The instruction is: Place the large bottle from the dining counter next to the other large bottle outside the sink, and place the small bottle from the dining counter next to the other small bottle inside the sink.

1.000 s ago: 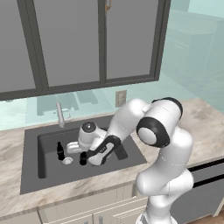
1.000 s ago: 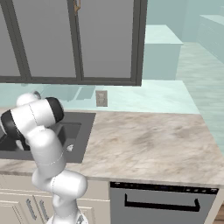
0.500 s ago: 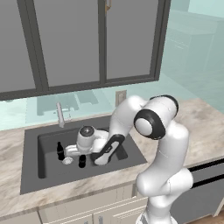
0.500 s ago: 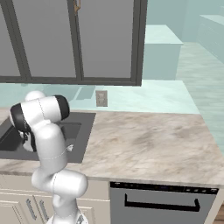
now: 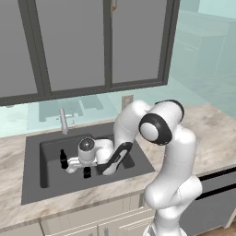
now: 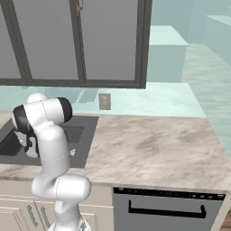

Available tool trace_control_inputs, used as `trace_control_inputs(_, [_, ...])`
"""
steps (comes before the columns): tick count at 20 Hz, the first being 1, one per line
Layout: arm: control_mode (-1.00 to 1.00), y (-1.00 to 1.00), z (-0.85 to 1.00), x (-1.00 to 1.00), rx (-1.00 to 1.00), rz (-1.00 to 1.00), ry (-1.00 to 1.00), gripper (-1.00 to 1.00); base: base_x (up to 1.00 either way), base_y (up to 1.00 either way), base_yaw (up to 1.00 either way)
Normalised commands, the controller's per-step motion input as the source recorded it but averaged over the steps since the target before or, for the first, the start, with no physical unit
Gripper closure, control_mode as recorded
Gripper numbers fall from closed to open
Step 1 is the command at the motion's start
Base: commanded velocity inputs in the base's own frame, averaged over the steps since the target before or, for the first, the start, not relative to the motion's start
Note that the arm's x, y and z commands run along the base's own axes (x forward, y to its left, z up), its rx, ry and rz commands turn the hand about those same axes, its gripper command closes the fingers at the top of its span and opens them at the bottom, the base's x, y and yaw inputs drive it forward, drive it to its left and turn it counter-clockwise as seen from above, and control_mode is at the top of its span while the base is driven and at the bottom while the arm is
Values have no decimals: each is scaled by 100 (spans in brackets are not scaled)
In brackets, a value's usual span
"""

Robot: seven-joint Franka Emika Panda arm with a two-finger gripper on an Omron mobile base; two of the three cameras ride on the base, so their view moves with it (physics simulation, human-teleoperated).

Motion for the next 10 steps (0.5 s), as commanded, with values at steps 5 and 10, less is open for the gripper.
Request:
trace_control_inputs(5, [-100, 0, -6, 0, -1, -3, 0, 100, 0, 0, 0])
trace_control_inputs(10, [-100, 0, 0, 1, 0, 0, 0, 100, 0, 0, 0])
